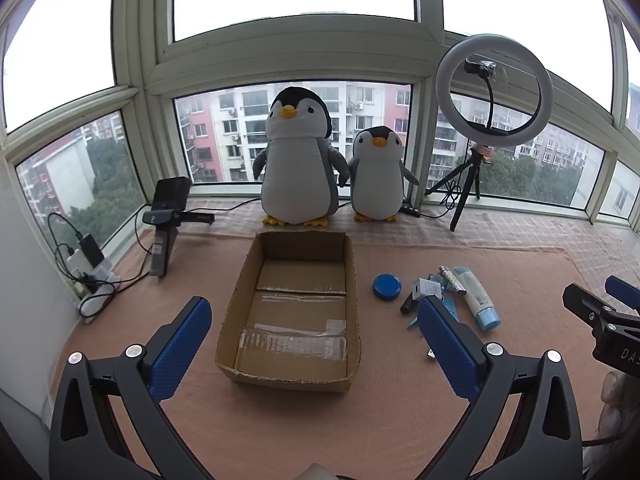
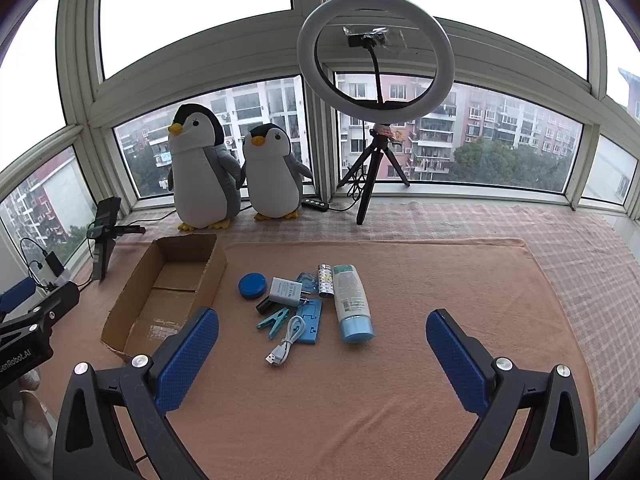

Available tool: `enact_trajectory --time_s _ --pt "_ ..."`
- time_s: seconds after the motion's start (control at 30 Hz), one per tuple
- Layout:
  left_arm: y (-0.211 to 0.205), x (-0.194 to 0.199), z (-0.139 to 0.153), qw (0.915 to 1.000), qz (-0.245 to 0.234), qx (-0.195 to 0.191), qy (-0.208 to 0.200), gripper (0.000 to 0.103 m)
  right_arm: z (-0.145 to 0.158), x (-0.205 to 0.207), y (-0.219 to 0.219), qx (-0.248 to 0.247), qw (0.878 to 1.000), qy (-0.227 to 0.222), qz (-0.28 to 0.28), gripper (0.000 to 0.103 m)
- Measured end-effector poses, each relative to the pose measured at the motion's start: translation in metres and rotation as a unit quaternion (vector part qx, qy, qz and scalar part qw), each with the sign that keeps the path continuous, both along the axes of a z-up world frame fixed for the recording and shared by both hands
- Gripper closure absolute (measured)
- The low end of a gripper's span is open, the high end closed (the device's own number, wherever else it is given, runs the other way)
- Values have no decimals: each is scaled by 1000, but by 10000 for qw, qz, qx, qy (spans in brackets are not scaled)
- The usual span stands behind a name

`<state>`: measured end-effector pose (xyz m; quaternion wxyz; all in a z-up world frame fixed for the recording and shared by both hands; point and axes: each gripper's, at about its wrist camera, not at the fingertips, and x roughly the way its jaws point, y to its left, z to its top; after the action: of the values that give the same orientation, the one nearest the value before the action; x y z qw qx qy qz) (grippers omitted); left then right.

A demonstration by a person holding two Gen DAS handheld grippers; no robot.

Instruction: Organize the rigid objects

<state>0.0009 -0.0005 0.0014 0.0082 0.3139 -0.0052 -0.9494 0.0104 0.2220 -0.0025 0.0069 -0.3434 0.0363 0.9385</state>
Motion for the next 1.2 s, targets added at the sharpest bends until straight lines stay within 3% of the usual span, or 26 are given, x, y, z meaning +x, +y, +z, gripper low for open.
enact_trajectory --time_s 1.2 --pt "-7 -14 -12 9998 71 -15 -177 1 -15 -9 2 -40 9998 -197 -32 0"
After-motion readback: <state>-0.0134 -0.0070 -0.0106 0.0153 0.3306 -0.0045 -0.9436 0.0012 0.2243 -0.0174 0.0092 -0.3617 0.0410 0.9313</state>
